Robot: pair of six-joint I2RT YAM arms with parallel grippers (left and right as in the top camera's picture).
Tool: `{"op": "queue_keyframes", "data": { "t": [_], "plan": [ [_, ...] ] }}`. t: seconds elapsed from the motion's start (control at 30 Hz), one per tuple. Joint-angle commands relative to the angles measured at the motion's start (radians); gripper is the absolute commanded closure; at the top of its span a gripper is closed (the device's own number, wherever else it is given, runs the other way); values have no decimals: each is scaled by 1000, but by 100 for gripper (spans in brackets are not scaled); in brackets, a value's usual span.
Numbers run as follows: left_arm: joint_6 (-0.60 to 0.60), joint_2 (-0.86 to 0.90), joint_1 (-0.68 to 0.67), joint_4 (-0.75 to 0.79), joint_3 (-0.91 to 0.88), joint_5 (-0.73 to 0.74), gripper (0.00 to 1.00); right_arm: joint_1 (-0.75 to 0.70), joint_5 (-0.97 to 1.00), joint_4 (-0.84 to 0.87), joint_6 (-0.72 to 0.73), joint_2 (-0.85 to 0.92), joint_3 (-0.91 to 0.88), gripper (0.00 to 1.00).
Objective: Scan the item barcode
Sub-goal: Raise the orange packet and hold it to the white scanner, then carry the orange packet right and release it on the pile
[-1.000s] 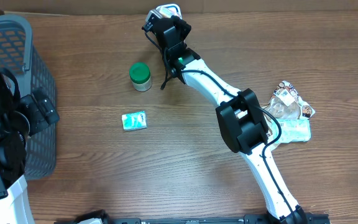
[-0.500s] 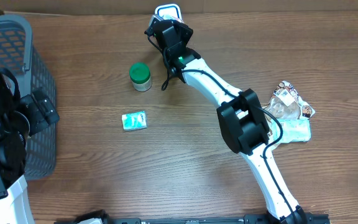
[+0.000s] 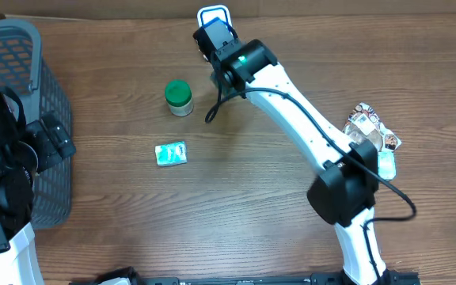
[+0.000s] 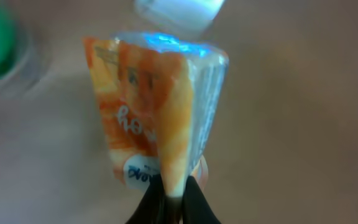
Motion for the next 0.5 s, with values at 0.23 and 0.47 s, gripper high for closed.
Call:
{"op": "queue_keyframes", "data": {
  "t": [0.23, 0.47],
  "plan": [
    [-21, -9, 5, 1, 20, -10, 0, -125, -285, -314, 515, -8, -138, 96],
    [-21, -9, 5, 1, 19, -10, 0, -303, -286, -300, 571, -8, -330, 96]
  ]
}}
